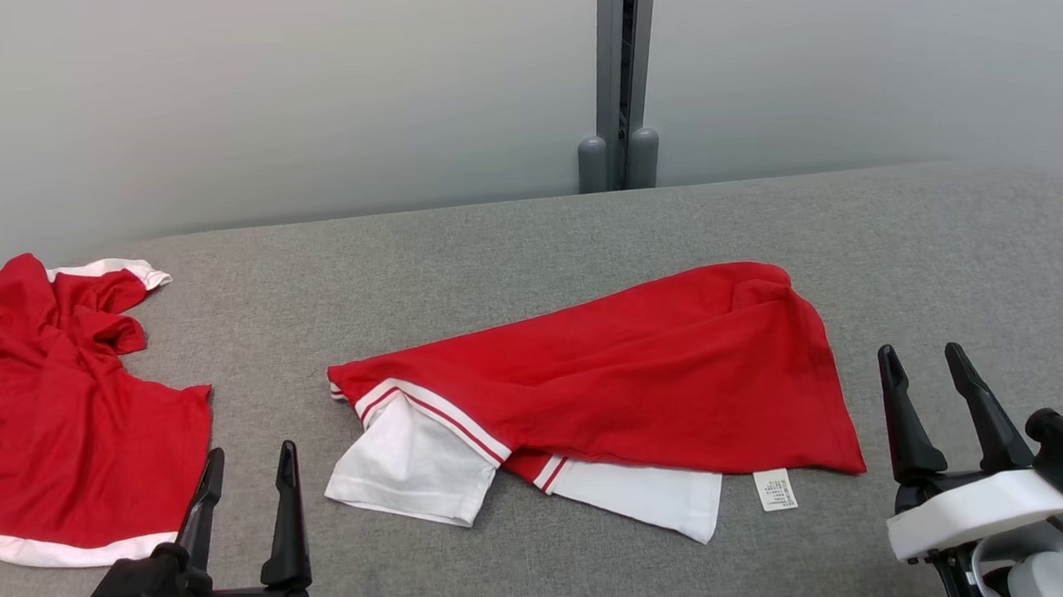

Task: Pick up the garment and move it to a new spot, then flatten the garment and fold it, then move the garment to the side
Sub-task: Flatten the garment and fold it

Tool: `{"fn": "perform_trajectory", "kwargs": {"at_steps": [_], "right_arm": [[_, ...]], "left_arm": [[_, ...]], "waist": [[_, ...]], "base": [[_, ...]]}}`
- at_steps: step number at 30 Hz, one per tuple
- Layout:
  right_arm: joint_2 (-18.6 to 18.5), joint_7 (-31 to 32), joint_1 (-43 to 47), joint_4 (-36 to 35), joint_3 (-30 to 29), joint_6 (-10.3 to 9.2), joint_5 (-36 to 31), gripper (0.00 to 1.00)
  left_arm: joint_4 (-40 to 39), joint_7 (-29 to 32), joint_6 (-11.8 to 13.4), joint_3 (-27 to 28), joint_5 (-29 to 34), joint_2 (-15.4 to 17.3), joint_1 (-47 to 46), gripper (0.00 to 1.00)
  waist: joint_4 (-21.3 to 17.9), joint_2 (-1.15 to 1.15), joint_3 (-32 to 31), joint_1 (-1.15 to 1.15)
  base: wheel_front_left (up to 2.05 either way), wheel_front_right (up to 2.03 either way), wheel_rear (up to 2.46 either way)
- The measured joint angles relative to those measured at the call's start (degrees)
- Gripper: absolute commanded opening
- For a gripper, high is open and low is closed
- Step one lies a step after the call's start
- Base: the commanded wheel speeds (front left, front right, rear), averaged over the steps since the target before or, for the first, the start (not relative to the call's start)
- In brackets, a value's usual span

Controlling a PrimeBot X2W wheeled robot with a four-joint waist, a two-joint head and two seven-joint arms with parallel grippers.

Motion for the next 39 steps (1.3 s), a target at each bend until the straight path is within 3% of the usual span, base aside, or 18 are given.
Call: {"fn": "perform_trajectory", "kwargs": {"at_steps": [10,39], "right_arm": [[1.8,0.0,1.0,-1.1,-1.2,0.0,-1.5,1.0],[2.4,0.0,0.8,-1.1,-2.0,0.0,-3.6,1.0]], "left_arm": [[0.4,0.0,0.3,-0.3,-0.3,0.0,0.1,1.0],[-0.5,0.3,1.7,-1.1,-1.2,0.8,0.1,1.0]], "waist": [[-0.1,0.0,0.6,0.0],[-0.2,0.0,0.2,0.0]], "base": [[0.0,0.0,0.0],[0.0,0.0,0.0]]}}
